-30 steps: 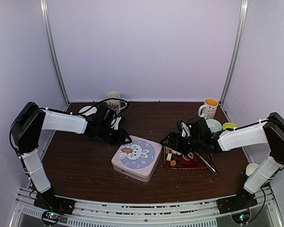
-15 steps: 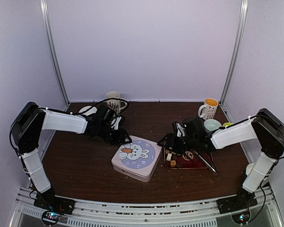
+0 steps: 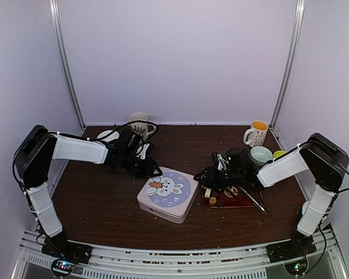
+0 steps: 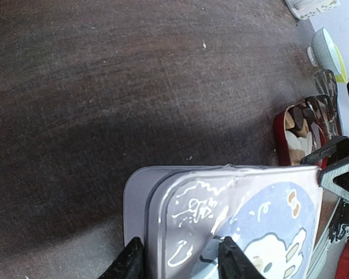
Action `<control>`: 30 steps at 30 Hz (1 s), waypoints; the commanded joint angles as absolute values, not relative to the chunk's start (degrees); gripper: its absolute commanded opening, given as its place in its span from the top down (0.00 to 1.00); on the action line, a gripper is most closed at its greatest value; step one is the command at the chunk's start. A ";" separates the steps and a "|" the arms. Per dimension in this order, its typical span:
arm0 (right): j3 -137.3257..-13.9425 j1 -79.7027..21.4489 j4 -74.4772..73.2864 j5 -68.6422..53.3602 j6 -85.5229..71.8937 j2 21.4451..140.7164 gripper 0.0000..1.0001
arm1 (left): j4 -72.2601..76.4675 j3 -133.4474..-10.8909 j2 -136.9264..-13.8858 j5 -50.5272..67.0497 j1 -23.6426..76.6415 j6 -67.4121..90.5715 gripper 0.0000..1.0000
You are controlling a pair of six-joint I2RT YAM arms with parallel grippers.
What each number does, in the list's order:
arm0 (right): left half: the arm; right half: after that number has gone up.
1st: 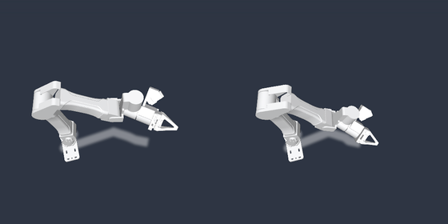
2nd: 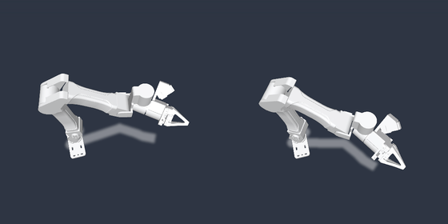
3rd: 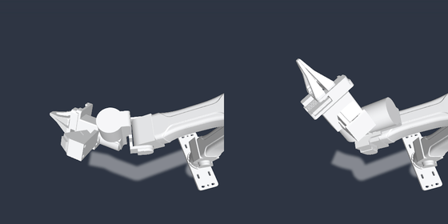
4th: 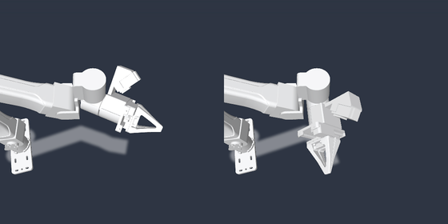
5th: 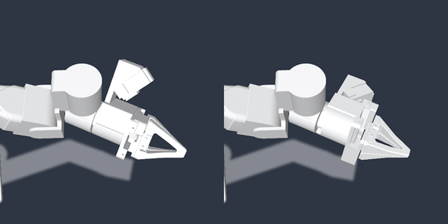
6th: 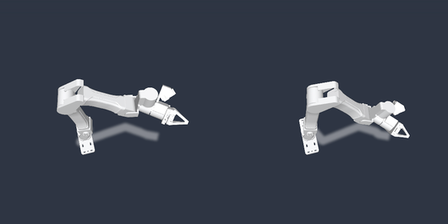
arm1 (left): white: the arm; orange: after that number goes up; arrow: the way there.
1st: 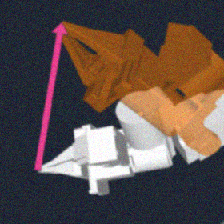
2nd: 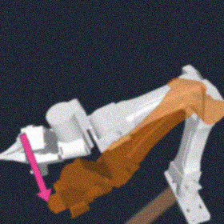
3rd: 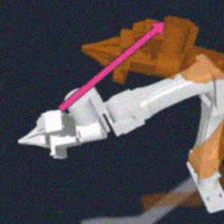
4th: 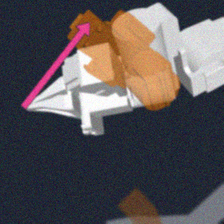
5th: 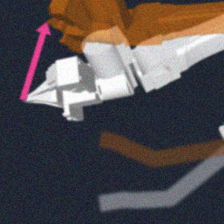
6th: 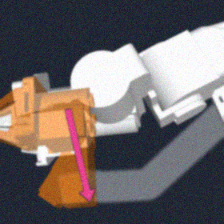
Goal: Pack the chocolate
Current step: Press the box lid onto the packing box.
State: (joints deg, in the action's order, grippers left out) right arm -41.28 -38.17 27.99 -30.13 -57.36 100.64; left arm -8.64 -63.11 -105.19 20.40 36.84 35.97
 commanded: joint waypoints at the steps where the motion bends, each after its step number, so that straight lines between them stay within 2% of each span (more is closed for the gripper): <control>1: -38.67 -38.47 28.83 -30.32 -60.55 103.36 0.65 | -8.54 -63.19 -107.05 21.45 37.76 35.42 0.56; 30: -30.59 -42.10 52.80 -31.11 -78.18 110.65 0.82 | -5.20 -60.65 -108.08 22.23 38.50 37.27 0.56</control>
